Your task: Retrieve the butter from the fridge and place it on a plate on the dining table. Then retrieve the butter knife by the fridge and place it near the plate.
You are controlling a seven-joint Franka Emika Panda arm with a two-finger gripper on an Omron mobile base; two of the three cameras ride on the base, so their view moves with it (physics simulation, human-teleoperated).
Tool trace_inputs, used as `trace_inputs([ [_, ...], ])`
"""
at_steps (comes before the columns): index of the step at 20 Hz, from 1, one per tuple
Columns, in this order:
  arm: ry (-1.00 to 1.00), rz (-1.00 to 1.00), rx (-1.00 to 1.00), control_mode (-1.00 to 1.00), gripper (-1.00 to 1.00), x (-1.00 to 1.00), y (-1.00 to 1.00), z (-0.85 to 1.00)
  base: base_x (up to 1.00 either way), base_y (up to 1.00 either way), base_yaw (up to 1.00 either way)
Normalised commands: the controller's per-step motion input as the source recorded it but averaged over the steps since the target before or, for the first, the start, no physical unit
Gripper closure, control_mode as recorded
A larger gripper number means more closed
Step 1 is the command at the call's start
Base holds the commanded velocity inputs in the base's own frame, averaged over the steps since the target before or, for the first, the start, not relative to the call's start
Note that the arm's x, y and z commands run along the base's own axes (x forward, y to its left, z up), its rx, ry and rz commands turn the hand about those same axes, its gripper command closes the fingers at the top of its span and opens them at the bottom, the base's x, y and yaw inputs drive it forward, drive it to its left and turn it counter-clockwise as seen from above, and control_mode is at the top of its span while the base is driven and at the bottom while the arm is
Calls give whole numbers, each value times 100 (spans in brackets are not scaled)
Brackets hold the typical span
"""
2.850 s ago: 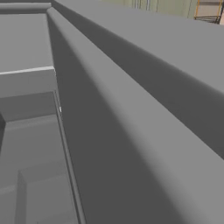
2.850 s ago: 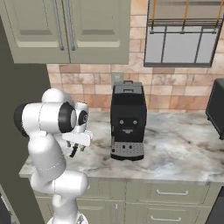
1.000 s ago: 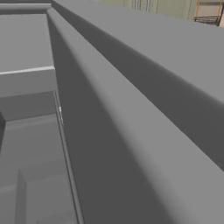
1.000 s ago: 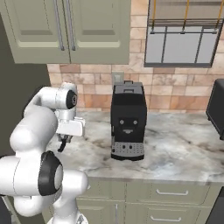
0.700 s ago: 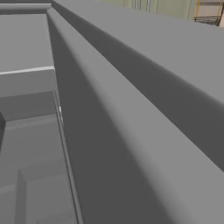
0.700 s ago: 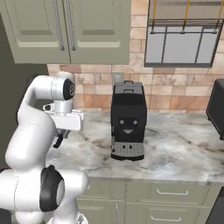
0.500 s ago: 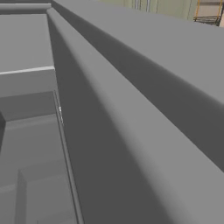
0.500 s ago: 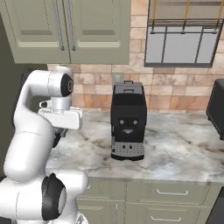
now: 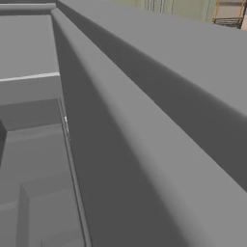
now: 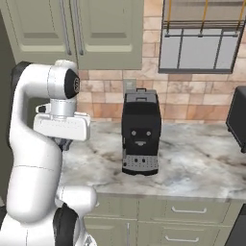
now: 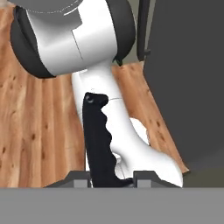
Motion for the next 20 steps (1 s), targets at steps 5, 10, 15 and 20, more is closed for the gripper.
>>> trace_inputs([
  [5, 0, 0, 0, 100, 100, 0, 0, 0, -74, -17, 4],
  [10, 0, 0, 0, 100, 100, 0, 0, 0, -84, -28, 23],
  [15, 0, 0, 0, 100, 100, 0, 0, 0, -92, -48, 42],
  [20, 0, 0, 0, 100, 100, 0, 0, 0, -95, -48, 51],
])
